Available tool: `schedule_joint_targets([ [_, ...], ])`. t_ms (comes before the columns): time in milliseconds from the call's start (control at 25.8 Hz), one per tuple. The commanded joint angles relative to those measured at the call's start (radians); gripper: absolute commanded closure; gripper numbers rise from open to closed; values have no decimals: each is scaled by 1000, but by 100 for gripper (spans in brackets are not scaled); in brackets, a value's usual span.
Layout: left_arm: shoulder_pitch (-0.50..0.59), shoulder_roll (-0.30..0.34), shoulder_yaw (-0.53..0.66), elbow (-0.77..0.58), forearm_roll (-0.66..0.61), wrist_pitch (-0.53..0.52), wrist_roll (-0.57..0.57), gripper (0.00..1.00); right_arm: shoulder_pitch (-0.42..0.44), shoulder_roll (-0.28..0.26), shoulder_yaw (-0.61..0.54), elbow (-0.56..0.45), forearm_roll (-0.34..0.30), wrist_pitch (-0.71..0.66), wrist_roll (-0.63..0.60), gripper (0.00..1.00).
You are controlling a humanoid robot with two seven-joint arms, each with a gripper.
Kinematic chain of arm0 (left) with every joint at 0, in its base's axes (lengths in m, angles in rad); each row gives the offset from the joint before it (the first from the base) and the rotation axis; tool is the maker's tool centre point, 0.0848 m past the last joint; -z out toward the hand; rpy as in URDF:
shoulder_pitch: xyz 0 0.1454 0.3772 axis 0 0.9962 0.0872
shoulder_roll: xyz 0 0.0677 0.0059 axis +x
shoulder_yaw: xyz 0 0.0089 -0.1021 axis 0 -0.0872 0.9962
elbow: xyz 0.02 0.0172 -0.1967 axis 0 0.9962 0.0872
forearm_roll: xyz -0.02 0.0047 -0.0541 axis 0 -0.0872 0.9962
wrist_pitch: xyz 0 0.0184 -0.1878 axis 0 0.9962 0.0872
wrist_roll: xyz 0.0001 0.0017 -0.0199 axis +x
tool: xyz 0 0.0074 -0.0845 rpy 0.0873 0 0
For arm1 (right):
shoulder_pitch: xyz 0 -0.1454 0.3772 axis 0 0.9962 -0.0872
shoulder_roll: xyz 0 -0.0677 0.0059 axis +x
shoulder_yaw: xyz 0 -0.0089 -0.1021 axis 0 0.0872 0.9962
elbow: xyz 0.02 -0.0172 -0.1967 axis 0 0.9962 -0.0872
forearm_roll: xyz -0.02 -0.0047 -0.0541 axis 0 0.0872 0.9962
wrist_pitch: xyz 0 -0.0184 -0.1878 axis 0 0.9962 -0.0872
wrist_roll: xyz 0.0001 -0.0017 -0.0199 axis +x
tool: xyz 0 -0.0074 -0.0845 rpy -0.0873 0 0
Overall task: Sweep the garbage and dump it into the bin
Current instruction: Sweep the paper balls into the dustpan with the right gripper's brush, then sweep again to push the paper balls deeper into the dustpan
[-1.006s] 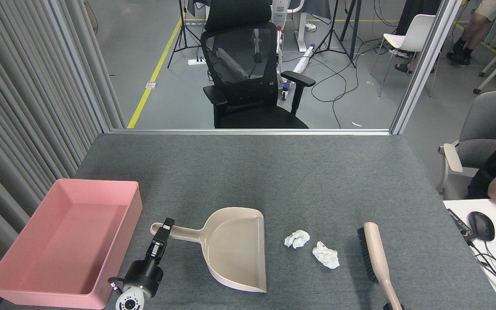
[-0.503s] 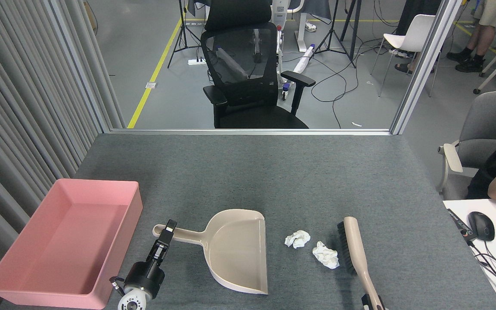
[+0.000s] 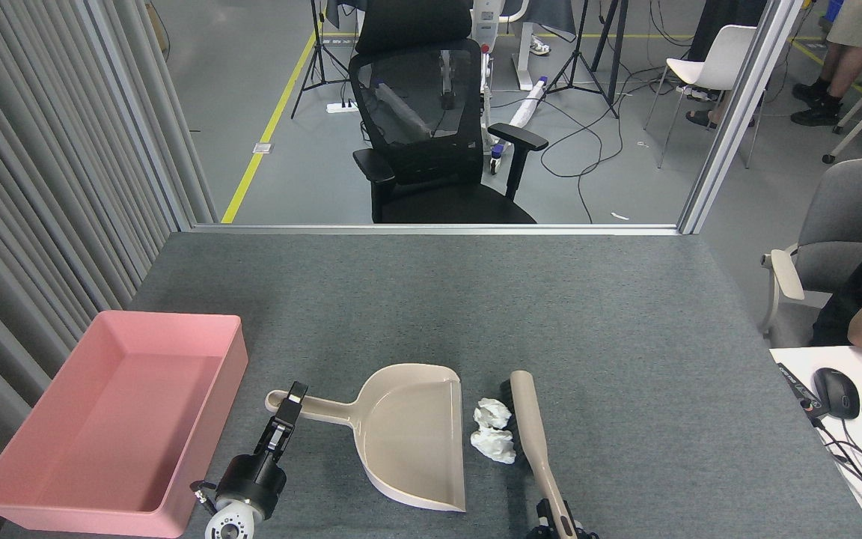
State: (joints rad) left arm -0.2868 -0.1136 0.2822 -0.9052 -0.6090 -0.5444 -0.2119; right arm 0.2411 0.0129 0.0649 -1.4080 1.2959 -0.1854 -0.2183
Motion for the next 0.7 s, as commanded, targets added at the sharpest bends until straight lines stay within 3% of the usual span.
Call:
schedule_joint_targets([
  [0, 0, 0, 0, -1, 0, 0, 0, 82, -36, 33, 104, 20, -3, 66, -7, 91],
  [232, 0, -1, 0, -8, -2, 4, 0, 82, -108, 44, 262, 4, -63, 185, -7, 91],
  [465, 0, -1, 0, -8, -3, 6, -1, 82, -46, 18, 242, -115, -69, 179, -21, 91],
  [658, 0, -1, 0, -8, -3, 7, -1, 82, 17, -19, 173, -118, -69, 152, -23, 90],
])
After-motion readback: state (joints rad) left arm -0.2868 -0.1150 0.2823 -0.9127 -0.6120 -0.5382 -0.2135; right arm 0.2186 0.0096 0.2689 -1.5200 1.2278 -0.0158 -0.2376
